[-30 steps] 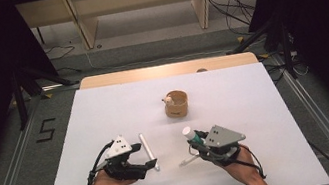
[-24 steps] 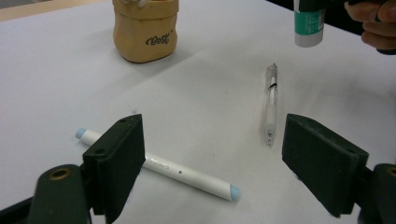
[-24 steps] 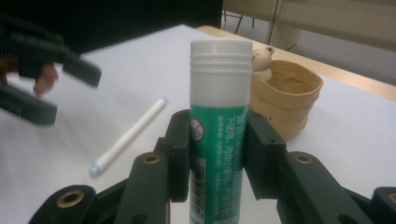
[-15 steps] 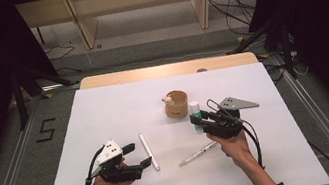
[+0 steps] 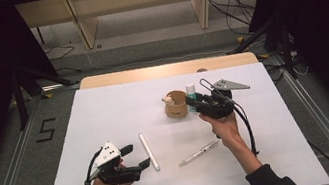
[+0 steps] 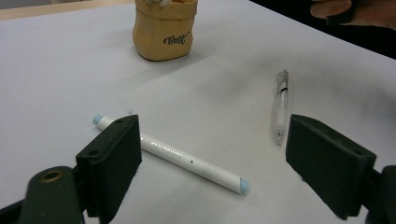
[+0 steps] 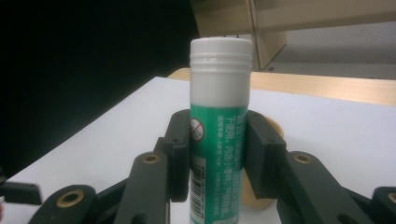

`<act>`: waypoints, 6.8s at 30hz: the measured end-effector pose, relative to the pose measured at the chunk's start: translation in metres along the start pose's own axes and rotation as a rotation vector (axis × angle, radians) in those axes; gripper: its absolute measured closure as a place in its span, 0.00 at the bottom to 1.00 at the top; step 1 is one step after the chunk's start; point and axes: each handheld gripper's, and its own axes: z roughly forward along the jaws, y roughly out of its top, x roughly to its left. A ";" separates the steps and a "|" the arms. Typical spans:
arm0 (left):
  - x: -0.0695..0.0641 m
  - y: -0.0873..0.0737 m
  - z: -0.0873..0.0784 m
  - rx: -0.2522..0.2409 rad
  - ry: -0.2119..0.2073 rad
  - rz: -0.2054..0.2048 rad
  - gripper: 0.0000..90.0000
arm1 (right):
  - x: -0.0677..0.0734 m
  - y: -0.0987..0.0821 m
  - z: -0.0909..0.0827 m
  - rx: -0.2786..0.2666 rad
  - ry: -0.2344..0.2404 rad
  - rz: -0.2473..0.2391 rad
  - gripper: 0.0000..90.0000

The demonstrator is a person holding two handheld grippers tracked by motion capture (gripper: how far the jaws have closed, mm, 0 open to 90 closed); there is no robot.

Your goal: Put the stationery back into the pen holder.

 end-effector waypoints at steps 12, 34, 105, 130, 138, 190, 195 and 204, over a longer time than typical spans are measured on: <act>0.000 -0.001 0.001 -0.005 0.001 0.008 0.19 | -0.007 0.019 0.028 0.002 -0.041 0.003 0.73; -0.001 -0.002 0.003 -0.005 -0.001 0.012 0.19 | -0.010 0.029 0.074 0.043 -0.116 -0.009 0.73; -0.001 -0.004 0.006 0.020 -0.004 0.021 0.19 | -0.009 0.018 0.090 0.052 -0.088 -0.010 0.53; 0.012 -0.003 0.001 0.009 0.067 -0.036 0.18 | 0.014 0.022 0.033 0.114 -0.125 -0.092 0.35; 0.019 -0.002 -0.005 -0.020 0.098 -0.062 0.18 | 0.039 0.011 0.023 0.150 -0.109 -0.148 0.33; 0.026 -0.003 -0.011 -0.065 0.153 -0.088 0.18 | 0.127 -0.074 0.053 0.381 0.023 -0.258 0.37; 0.026 -0.003 -0.011 -0.065 0.156 -0.091 0.18 | 0.131 -0.079 0.056 0.406 0.033 -0.268 0.41; 0.026 -0.003 -0.012 -0.071 0.161 -0.093 0.18 | 0.138 -0.093 0.063 0.438 0.037 -0.298 0.51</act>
